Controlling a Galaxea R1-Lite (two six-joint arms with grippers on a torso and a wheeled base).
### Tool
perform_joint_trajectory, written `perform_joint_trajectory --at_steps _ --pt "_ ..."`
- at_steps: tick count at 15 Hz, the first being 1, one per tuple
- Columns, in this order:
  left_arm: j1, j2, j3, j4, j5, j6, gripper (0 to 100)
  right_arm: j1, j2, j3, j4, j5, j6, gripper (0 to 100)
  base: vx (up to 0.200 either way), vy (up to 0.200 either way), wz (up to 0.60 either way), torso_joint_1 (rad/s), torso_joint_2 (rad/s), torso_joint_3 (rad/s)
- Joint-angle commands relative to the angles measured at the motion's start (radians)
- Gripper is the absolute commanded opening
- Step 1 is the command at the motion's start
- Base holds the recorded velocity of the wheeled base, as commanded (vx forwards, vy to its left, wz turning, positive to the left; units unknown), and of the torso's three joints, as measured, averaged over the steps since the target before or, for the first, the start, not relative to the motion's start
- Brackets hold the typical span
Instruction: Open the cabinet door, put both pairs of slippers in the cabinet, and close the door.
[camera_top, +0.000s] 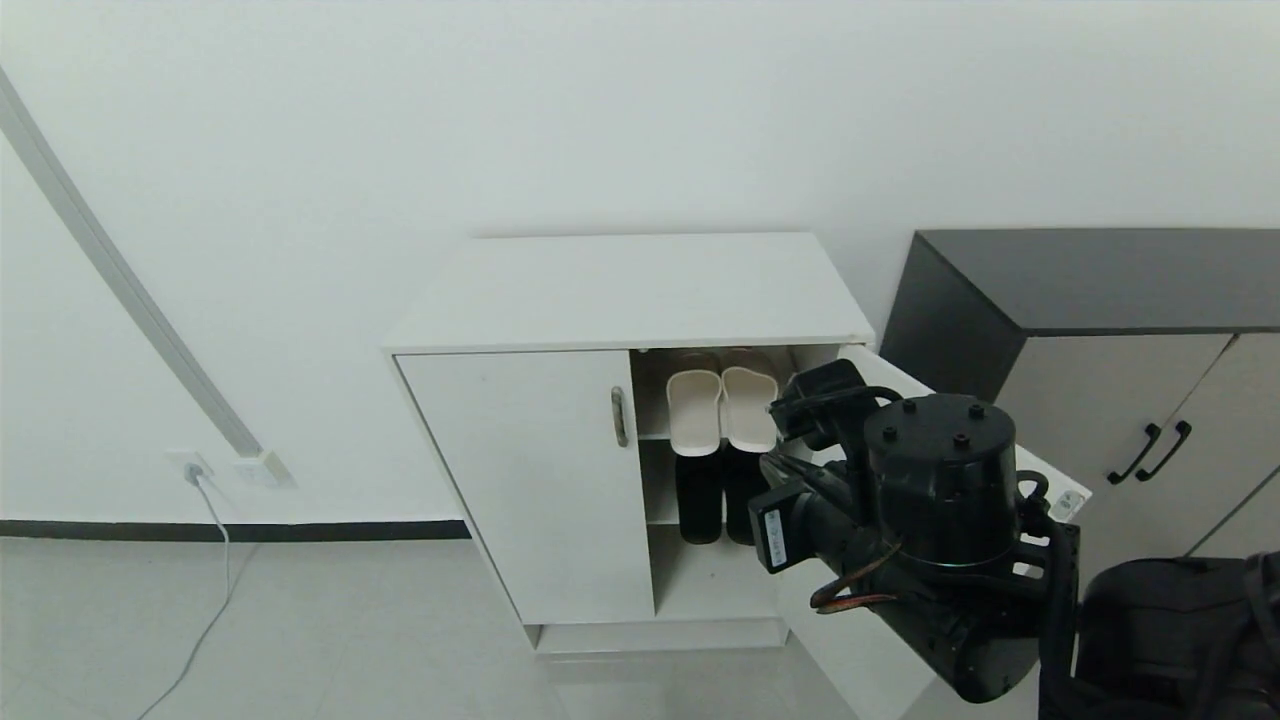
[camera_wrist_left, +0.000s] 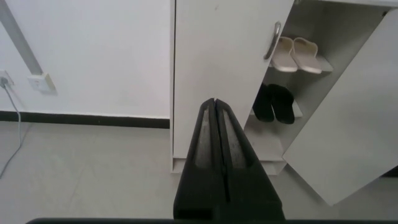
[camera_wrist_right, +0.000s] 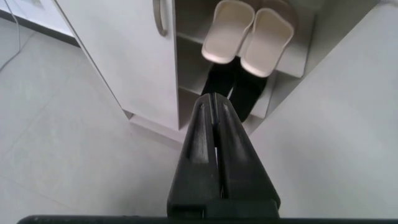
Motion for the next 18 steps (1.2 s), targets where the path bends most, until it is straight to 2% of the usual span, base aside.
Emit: perform_joint_trajectory --at_steps 1,4,9,13,18 --pt "0.000 0.001 0.000 0.000 0.000 0.000 0 -0.003 0.002 0.001 -0.001 0.001 0.000 0 0.000 0.000 0.00 0.266 -0.58 -0.330" --pt "0.000 0.001 0.002 0.000 0.002 0.020 0 -0.009 0.002 0.004 -0.001 0.003 0.003 0 0.000 0.000 0.00 0.268 -0.60 -0.338" --pt "0.000 0.001 0.000 0.000 -0.001 0.018 0 -0.052 -0.003 0.001 -0.002 0.006 0.000 0 0.000 0.000 0.00 0.202 -0.42 -0.229" --pt "0.000 0.001 0.002 0.000 -0.001 0.018 0 -0.054 -0.003 0.004 -0.001 0.006 -0.008 0 0.000 0.000 0.00 0.026 -0.04 -0.026" --pt "0.000 0.001 0.000 0.000 -0.001 0.023 0 -0.054 -0.003 0.006 -0.001 0.006 -0.009 0 0.000 0.000 -0.60 0.002 0.00 0.000"
